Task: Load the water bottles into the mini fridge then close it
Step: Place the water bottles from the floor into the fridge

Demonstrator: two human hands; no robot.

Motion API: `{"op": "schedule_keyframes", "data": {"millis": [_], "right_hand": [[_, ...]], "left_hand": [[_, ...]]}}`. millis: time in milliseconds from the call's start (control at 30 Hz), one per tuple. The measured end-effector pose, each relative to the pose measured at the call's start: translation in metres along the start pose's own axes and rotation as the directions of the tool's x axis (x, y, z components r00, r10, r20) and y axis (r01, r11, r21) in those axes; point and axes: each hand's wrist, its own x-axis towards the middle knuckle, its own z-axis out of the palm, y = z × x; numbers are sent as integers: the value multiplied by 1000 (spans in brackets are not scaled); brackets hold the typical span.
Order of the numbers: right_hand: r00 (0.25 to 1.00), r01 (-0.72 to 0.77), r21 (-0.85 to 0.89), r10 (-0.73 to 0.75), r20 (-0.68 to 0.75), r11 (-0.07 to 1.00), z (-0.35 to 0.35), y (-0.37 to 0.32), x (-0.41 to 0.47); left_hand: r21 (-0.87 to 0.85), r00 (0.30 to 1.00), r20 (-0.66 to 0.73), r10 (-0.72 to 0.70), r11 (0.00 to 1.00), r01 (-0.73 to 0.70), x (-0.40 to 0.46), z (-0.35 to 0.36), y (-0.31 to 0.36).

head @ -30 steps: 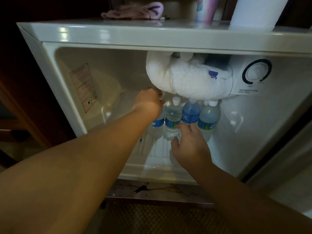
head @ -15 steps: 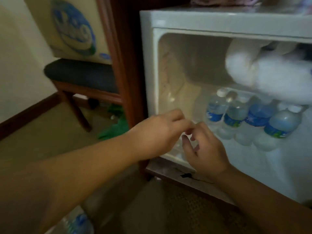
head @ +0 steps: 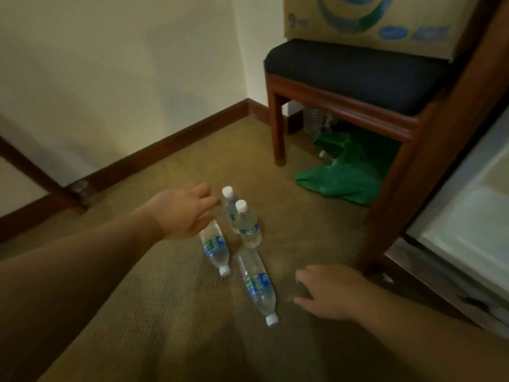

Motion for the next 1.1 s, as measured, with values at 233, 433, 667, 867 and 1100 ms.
{"op": "schedule_keyframes", "data": {"millis": [233,433,667,867,1100], "right_hand": [[939,-342,305,312,143,889,86,-65,69],[867,-485,359,491,82,797,120,-74,81],[945,-322,185,328,-5,929,25,-30,54],[969,-105,240,154,-192,965,-45,-3,-6],[886,-94,488,297,-356,868,-81,41,-101]], "left_hand": [[46,868,494,-52,998,33,5,51,4],[-109,789,613,-52,983,150,25,132,54],[-109,852,518,-77,982,155,22,183,113],[-49,875,483,24,999,-1,33,151,131],[-240,940,330,84,971,-3,65,59,131]]}}
